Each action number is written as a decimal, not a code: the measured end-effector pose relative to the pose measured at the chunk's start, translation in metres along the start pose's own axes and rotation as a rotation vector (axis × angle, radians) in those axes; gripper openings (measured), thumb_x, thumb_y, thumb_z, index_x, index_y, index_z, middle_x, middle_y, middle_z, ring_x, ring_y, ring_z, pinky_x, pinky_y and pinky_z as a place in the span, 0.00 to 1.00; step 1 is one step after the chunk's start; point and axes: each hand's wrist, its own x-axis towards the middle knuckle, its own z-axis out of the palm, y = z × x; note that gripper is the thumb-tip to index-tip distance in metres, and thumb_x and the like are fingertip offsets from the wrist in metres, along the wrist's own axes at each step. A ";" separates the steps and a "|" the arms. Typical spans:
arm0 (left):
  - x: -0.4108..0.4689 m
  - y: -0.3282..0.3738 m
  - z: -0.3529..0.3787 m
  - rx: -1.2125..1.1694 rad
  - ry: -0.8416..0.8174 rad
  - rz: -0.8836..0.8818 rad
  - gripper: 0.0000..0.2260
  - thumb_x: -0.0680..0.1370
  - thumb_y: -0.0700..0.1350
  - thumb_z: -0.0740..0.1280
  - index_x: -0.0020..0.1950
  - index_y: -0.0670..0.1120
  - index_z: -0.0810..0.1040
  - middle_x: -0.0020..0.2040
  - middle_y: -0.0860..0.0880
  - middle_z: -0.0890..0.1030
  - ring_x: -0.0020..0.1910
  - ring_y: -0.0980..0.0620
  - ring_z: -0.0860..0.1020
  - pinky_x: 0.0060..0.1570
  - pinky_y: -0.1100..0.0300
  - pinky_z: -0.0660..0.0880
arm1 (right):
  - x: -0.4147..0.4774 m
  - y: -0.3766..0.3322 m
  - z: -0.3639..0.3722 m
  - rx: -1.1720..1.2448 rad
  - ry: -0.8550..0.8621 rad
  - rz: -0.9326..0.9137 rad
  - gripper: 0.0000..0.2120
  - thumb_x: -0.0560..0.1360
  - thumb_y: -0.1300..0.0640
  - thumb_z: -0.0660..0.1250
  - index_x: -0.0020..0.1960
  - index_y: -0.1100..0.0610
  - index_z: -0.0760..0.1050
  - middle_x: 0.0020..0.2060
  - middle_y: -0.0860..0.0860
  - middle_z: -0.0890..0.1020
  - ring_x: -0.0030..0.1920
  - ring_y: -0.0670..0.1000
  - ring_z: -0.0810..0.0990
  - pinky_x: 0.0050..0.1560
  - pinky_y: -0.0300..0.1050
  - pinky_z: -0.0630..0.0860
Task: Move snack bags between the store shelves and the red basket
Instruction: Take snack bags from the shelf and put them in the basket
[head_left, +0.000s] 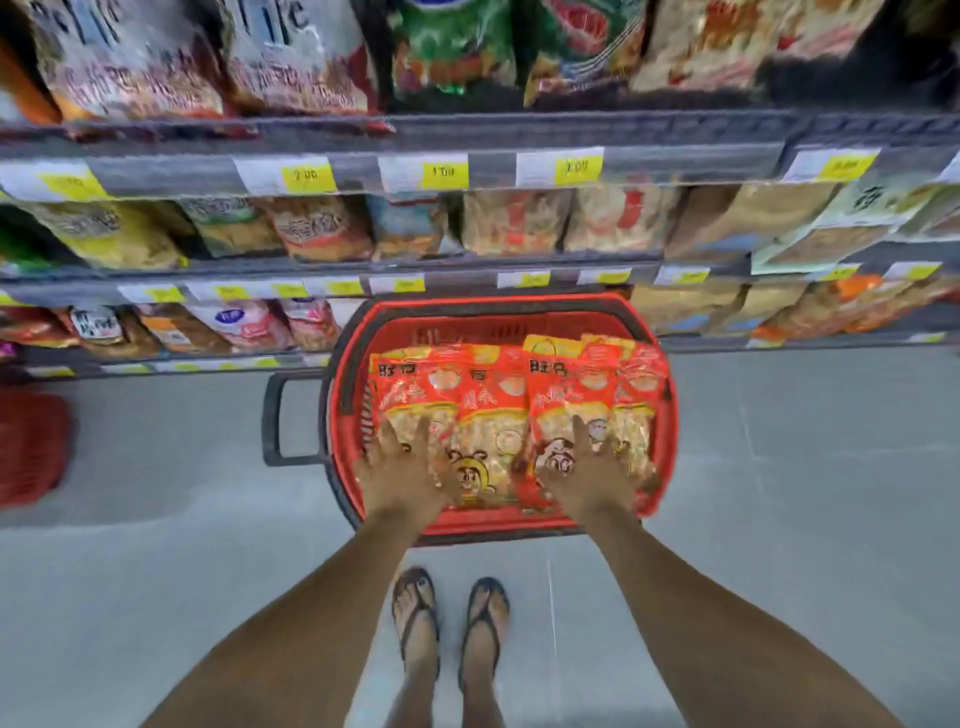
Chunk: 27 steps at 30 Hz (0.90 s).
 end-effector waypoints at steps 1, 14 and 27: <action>0.015 -0.005 0.006 -0.006 -0.028 -0.031 0.40 0.74 0.69 0.56 0.78 0.57 0.40 0.78 0.38 0.45 0.77 0.35 0.46 0.73 0.38 0.50 | 0.013 -0.002 0.005 0.043 0.027 0.023 0.45 0.70 0.31 0.63 0.77 0.41 0.40 0.75 0.61 0.57 0.73 0.64 0.60 0.67 0.63 0.66; 0.093 -0.021 0.056 -0.364 0.118 -0.135 0.44 0.69 0.67 0.68 0.76 0.63 0.42 0.62 0.39 0.66 0.32 0.51 0.74 0.26 0.59 0.76 | 0.072 -0.011 0.044 0.242 0.232 0.117 0.44 0.66 0.42 0.73 0.75 0.36 0.52 0.65 0.58 0.60 0.64 0.62 0.66 0.59 0.60 0.72; 0.026 -0.039 -0.054 -0.368 0.264 -0.028 0.40 0.73 0.61 0.68 0.78 0.59 0.49 0.63 0.41 0.68 0.46 0.46 0.79 0.30 0.61 0.68 | -0.024 -0.029 -0.052 0.190 0.384 0.021 0.34 0.70 0.44 0.69 0.73 0.39 0.61 0.63 0.54 0.66 0.64 0.56 0.69 0.60 0.57 0.71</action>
